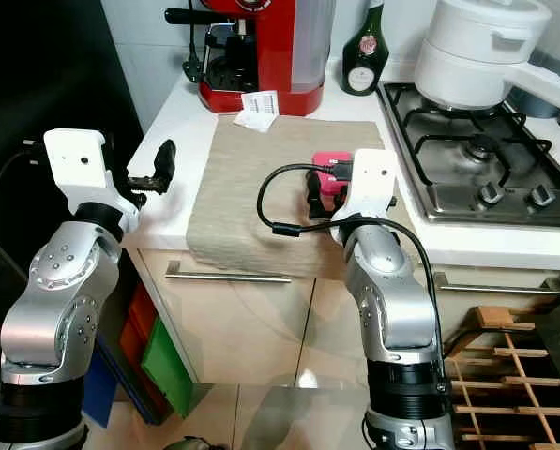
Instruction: Restocking fridge
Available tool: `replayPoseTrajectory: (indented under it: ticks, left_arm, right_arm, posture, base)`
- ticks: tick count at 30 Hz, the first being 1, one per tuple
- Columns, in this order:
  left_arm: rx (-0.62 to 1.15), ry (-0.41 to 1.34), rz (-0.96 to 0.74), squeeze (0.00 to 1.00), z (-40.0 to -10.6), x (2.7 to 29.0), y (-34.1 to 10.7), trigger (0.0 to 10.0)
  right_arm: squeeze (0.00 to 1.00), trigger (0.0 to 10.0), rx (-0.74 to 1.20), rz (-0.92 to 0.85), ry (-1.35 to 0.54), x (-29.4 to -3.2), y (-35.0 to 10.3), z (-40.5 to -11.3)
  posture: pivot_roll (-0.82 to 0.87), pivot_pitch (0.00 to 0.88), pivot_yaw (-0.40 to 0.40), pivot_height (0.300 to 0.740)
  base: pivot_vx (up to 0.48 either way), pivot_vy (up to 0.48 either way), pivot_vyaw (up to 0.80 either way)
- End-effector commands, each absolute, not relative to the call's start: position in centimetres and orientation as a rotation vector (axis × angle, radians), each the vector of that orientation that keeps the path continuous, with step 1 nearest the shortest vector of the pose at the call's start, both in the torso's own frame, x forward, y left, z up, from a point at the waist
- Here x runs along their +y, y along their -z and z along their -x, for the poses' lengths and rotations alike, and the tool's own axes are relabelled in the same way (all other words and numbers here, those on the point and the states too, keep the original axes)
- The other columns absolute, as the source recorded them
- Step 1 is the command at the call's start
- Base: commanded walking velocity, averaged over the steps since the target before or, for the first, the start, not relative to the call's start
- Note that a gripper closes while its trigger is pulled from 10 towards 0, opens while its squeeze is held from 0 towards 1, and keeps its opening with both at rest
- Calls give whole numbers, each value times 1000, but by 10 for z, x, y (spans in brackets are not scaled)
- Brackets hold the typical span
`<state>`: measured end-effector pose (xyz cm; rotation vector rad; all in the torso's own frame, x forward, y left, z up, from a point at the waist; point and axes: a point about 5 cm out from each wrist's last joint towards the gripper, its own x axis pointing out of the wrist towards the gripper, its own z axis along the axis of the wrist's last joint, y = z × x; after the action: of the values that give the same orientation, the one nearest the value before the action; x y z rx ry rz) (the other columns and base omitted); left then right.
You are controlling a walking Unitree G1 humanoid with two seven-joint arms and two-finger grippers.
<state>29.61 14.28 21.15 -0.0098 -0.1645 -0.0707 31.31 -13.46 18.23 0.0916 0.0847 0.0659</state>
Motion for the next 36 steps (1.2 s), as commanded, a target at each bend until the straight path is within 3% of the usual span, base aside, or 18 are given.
replayPoseTrajectory:
  ticks: [1,9,16,36]
  left_arm:
    - [-124,79,0,0,-297,142,-204,10000]
    - [-88,193,0,0,-298,135,-198,10000]
    - [-143,395,78,0,-288,117,-206,10000]
    - [-109,520,83,0,-286,106,-201,10000]
  right_arm:
    - [0,10000,90,-111,-76,-134,-185,-313]
    - [0,10000,124,-118,-73,-134,-179,-315]
    - [0,10000,135,-118,-74,-134,-179,-319]
    - [0,10000,226,-101,-103,-132,-165,-327]
  posture:
    - [-19,0,28,740]
    - [-16,0,28,740]
    - [-14,0,28,740]
    - [-11,0,21,740]
  base:
    - [0,0,0]
    - [0,0,0]
    - [0,0,0]
    - [0,0,0]
